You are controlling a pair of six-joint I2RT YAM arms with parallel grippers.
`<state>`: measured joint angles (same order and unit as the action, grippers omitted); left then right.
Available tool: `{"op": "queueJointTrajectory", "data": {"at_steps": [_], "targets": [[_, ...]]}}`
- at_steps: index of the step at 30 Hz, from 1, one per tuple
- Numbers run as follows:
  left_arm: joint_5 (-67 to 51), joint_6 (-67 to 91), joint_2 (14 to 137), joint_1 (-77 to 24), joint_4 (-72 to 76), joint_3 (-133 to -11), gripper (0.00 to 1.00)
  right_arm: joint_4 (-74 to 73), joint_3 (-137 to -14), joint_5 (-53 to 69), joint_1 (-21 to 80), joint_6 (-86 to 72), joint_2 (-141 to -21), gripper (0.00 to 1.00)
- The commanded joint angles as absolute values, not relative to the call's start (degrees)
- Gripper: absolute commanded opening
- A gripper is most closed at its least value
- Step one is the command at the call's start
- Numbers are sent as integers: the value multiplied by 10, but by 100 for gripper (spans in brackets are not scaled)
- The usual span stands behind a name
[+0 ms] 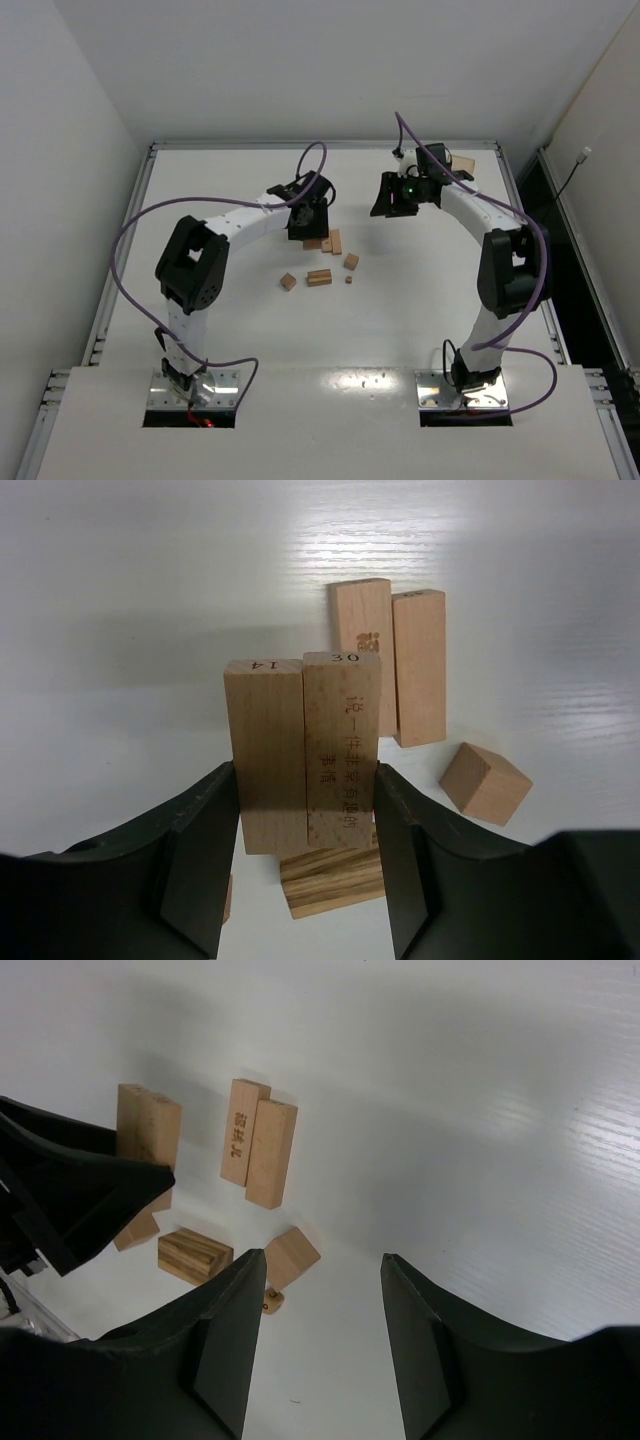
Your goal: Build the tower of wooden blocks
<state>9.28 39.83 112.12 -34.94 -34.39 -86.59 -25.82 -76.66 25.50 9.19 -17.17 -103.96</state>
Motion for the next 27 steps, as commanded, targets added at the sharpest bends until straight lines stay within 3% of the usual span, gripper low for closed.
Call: {"op": "queueJointTrajectory", "data": {"at_steps": [1,27], "targets": [[109,418,1137,-366,-346,-903,0,-248,-767,250,95,-180,-1021,47],[126,439,1218,-399,-352,-985,0,-258,-757,250,90,-180,-1027,47]]}}
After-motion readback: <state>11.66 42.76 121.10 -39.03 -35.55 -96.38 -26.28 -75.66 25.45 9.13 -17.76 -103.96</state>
